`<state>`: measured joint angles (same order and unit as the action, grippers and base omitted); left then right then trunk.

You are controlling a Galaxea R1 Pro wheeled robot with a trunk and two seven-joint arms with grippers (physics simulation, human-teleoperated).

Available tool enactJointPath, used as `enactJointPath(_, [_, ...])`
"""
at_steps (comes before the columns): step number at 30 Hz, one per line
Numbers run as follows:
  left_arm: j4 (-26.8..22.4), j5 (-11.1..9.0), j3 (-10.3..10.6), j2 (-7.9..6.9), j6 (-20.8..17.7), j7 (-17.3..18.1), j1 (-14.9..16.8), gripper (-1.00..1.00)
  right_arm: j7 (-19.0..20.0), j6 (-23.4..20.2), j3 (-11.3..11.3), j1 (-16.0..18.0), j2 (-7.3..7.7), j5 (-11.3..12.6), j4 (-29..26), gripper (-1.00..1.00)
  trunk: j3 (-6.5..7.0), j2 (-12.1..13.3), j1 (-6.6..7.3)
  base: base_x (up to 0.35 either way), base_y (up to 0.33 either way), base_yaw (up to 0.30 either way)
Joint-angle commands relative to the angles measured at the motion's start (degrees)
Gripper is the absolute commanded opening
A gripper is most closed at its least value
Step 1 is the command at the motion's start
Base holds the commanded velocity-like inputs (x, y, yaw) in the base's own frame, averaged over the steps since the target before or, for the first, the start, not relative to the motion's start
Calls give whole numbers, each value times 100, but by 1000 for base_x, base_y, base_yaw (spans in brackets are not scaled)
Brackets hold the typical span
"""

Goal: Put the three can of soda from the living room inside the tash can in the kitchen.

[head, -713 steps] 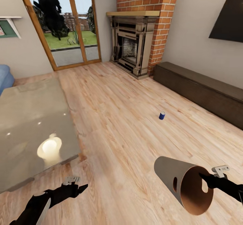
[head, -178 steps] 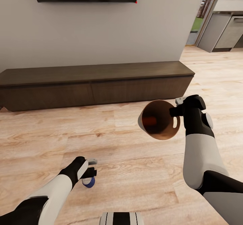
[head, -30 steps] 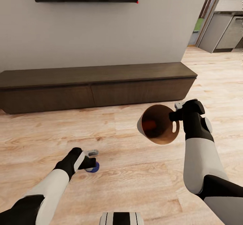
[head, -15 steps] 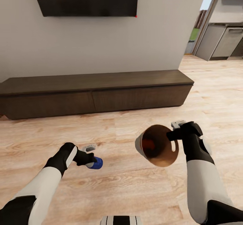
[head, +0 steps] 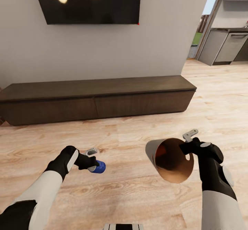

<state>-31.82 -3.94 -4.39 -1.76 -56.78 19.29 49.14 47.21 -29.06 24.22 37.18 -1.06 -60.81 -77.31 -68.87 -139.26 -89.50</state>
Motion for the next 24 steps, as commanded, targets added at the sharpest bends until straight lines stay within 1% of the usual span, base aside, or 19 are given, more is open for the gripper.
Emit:
enactJointPath(1, [33,5,33,33,33,-33,-33,-100,-28,33,33,33,-33,32,35,-100,0,0,0,0,0,0])
enactJointPath(2, [66,31,67,66,65,-69,-66,-100,-77,28,67,65,-65,23,66,-100,0,0,0,0,0,0])
enactJointPath(3, [99,40,101,99,97,-105,-97,-100,-125,12,33,96,-98,28,97,-100,0,0,0,0,0,0])
enactJointPath(4, [132,40,135,108,129,-141,-97,-100,-174,8,20,127,-130,8,130,-100,0,0,0,0,0,0])
enactJointPath(9, [296,40,302,108,296,-322,-97,-100,-397,-101,20,280,-292,56,294,-100,0,0,0,0,0,0])
enactJointPath(11, [361,40,369,108,362,-387,-97,-100,-397,-130,20,300,-306,65,361,-100,0,0,0,0,0,0])
enactJointPath(15, [442,40,501,108,489,-387,-97,-100,-397,-130,20,300,-306,89,503,-100,0,0,0,0,0,0])
enactJointPath(19, [442,40,511,108,614,-387,-97,-100,-397,-130,20,300,-306,86,644,-100,0,0,0,0,0,0])
enactJointPath(20, [408,48,478,79,645,-357,-63,-100,-380,-162,-14,263,-272,84,680,-100,0,0,0,0,0,0])
enactJointPath(21, [375,50,511,46,611,-329,-30,-100,-363,-204,-49,251,-305,101,656,-100,0,0,0,0,0,0])
enactJointPath(22, [341,51,543,14,579,-301,3,-100,-346,-231,-79,281,-336,14,635,-100,0,0,0,0,0,0])
enactJointPath(24, [276,60,607,-51,516,-245,70,-100,-316,-252,-144,342,-399,-77,579,-100,0,0,0,0,0,0])
